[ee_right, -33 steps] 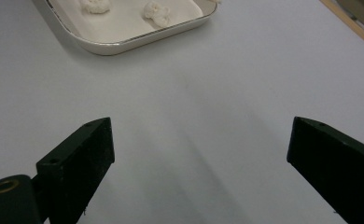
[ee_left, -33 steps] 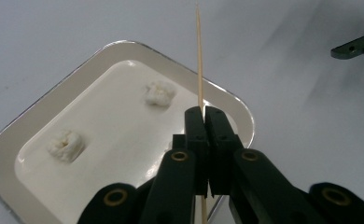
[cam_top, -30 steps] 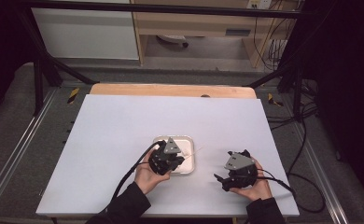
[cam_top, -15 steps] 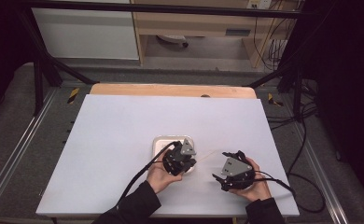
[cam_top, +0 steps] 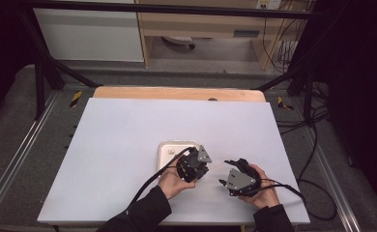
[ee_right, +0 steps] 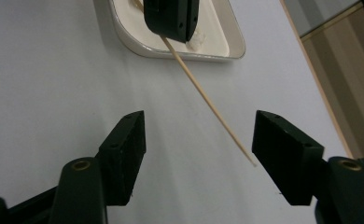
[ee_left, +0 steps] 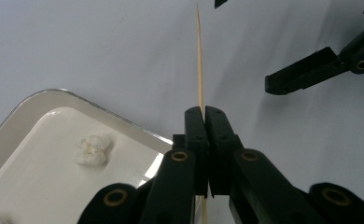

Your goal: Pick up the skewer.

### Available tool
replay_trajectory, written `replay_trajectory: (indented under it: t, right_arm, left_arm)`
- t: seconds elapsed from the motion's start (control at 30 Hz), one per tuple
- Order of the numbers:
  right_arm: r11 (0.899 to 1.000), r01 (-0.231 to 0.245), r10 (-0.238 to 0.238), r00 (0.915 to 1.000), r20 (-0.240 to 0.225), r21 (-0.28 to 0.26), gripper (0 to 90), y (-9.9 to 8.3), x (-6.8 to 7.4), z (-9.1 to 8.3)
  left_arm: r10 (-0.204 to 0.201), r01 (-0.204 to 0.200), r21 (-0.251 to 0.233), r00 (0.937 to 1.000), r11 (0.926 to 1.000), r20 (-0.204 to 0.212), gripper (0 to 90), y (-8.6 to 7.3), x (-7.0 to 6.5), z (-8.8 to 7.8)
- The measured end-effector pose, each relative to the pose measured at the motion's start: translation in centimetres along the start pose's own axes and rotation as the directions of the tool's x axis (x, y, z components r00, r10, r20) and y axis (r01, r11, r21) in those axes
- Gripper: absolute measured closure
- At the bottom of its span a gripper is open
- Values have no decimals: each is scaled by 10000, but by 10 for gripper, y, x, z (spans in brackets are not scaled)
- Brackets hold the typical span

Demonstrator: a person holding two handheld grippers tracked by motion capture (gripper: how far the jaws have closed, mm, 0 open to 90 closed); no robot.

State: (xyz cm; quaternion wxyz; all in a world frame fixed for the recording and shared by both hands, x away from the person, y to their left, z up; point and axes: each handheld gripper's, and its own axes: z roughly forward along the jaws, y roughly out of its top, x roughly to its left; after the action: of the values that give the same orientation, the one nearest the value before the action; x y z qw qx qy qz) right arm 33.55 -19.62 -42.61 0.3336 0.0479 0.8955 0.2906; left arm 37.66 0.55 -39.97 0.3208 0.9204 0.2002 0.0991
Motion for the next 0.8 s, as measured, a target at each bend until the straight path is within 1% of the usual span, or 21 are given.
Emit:
replay_trajectory:
  t: [0.03,0.07,0.1,0.13,0.2,0.23,0.3,0.33,0.37,0.43,0.47,0.53,0.57,0.6,0.63,0.67,0.7,0.73,0.77,0.8]
  right_arm:
    - [9999,140,-140,9999,66,-27,374,1,0,0]
    - [9999,140,-140,9999,66,-27,374,1,0,0]
    - [9994,328,-328,9994,74,-62,395,2,-1,1]
    - [9994,328,-328,9994,74,-62,395,2,-1,1]
    - [9983,585,-586,9982,103,84,425,2,-1,2]
    - [9983,585,-586,9982,103,84,425,2,-1,2]
    - [9955,930,-934,9955,182,194,449,2,-1,4]
    - [9928,1171,-1175,9930,120,261,475,2,-1,4]
    - [9913,1287,-1292,9915,181,268,485,2,-1,6]
    - [9908,1313,-1317,9913,89,324,491,1,0,6]
    - [9870,1571,-1574,9875,75,342,507,1,-1,7]
    - [9859,1620,-1624,9867,51,409,518,1,0,7]
    - [9832,1771,-1775,9841,54,434,532,1,0,8]
    - [9776,2062,-2063,9785,-6,426,563,1,-1,9]
    - [9776,2062,-2063,9785,-6,426,563,1,-1,9]
    - [9758,2131,-2131,9770,-62,498,595,1,0,9]
    - [9782,2007,-2007,9796,-66,533,607,1,2,10]
    - [9741,2197,-2193,9756,-146,541,617,1,1,10]
    - [9735,2207,-2208,9753,-65,600,628,0,1,10]
    - [9727,2240,-2234,9746,-167,609,636,0,2,10]
  left_arm:
    - [78,-78,54,10000,10000,-14,886,1,-1,0]
    - [94,-94,79,10000,9999,-34,886,2,-1,1]
    - [130,-130,98,9999,9999,-33,886,2,-2,1]
    - [131,-131,115,9999,9998,-15,886,3,-2,2]
    - [152,-152,174,9999,9997,1,886,4,-3,2]
    - [197,-197,226,9998,9995,15,886,5,-3,3]
    - [249,-250,257,9997,9994,39,886,6,-4,4]
    - [262,-264,265,9996,9993,62,886,7,-5,5]
    - [285,-288,278,9996,9992,80,886,8,-6,5]
    - [360,-363,332,9993,9988,99,886,9,-7,7]
    - [412,-416,365,9991,9985,101,886,10,-8,7]
    - [472,-477,372,9988,9982,143,886,11,-10,8]
    - [441,-446,323,9989,9985,158,886,11,-11,8]
    - [438,-443,314,9989,9985,185,886,12,-12,9]
    - [451,-457,334,9988,9984,187,886,12,-13,9]
    - [487,-494,358,9986,9981,205,886,13,-13,9]
    - [530,-539,401,9983,9977,222,886,13,-14,10]
    - [602,-611,452,9979,9971,221,886,14,-14,10]
    - [602,-611,452,9979,9971,221,886,14,-14,10]
    - [618,-629,458,9978,9970,255,886,14,-15,10]
